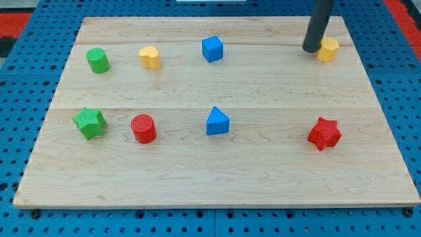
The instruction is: Move the blue cube to the bottom diagonally to the yellow hexagon
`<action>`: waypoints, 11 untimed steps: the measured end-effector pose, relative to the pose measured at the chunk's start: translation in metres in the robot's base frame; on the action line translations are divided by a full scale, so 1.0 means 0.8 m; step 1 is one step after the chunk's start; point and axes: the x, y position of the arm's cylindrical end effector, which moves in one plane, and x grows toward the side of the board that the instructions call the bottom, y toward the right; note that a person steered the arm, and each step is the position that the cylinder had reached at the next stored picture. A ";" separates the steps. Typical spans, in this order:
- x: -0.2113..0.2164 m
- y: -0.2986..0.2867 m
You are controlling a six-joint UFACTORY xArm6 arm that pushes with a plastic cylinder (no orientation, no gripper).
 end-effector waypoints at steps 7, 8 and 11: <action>-0.031 -0.285; -0.005 -0.247; 0.114 -0.130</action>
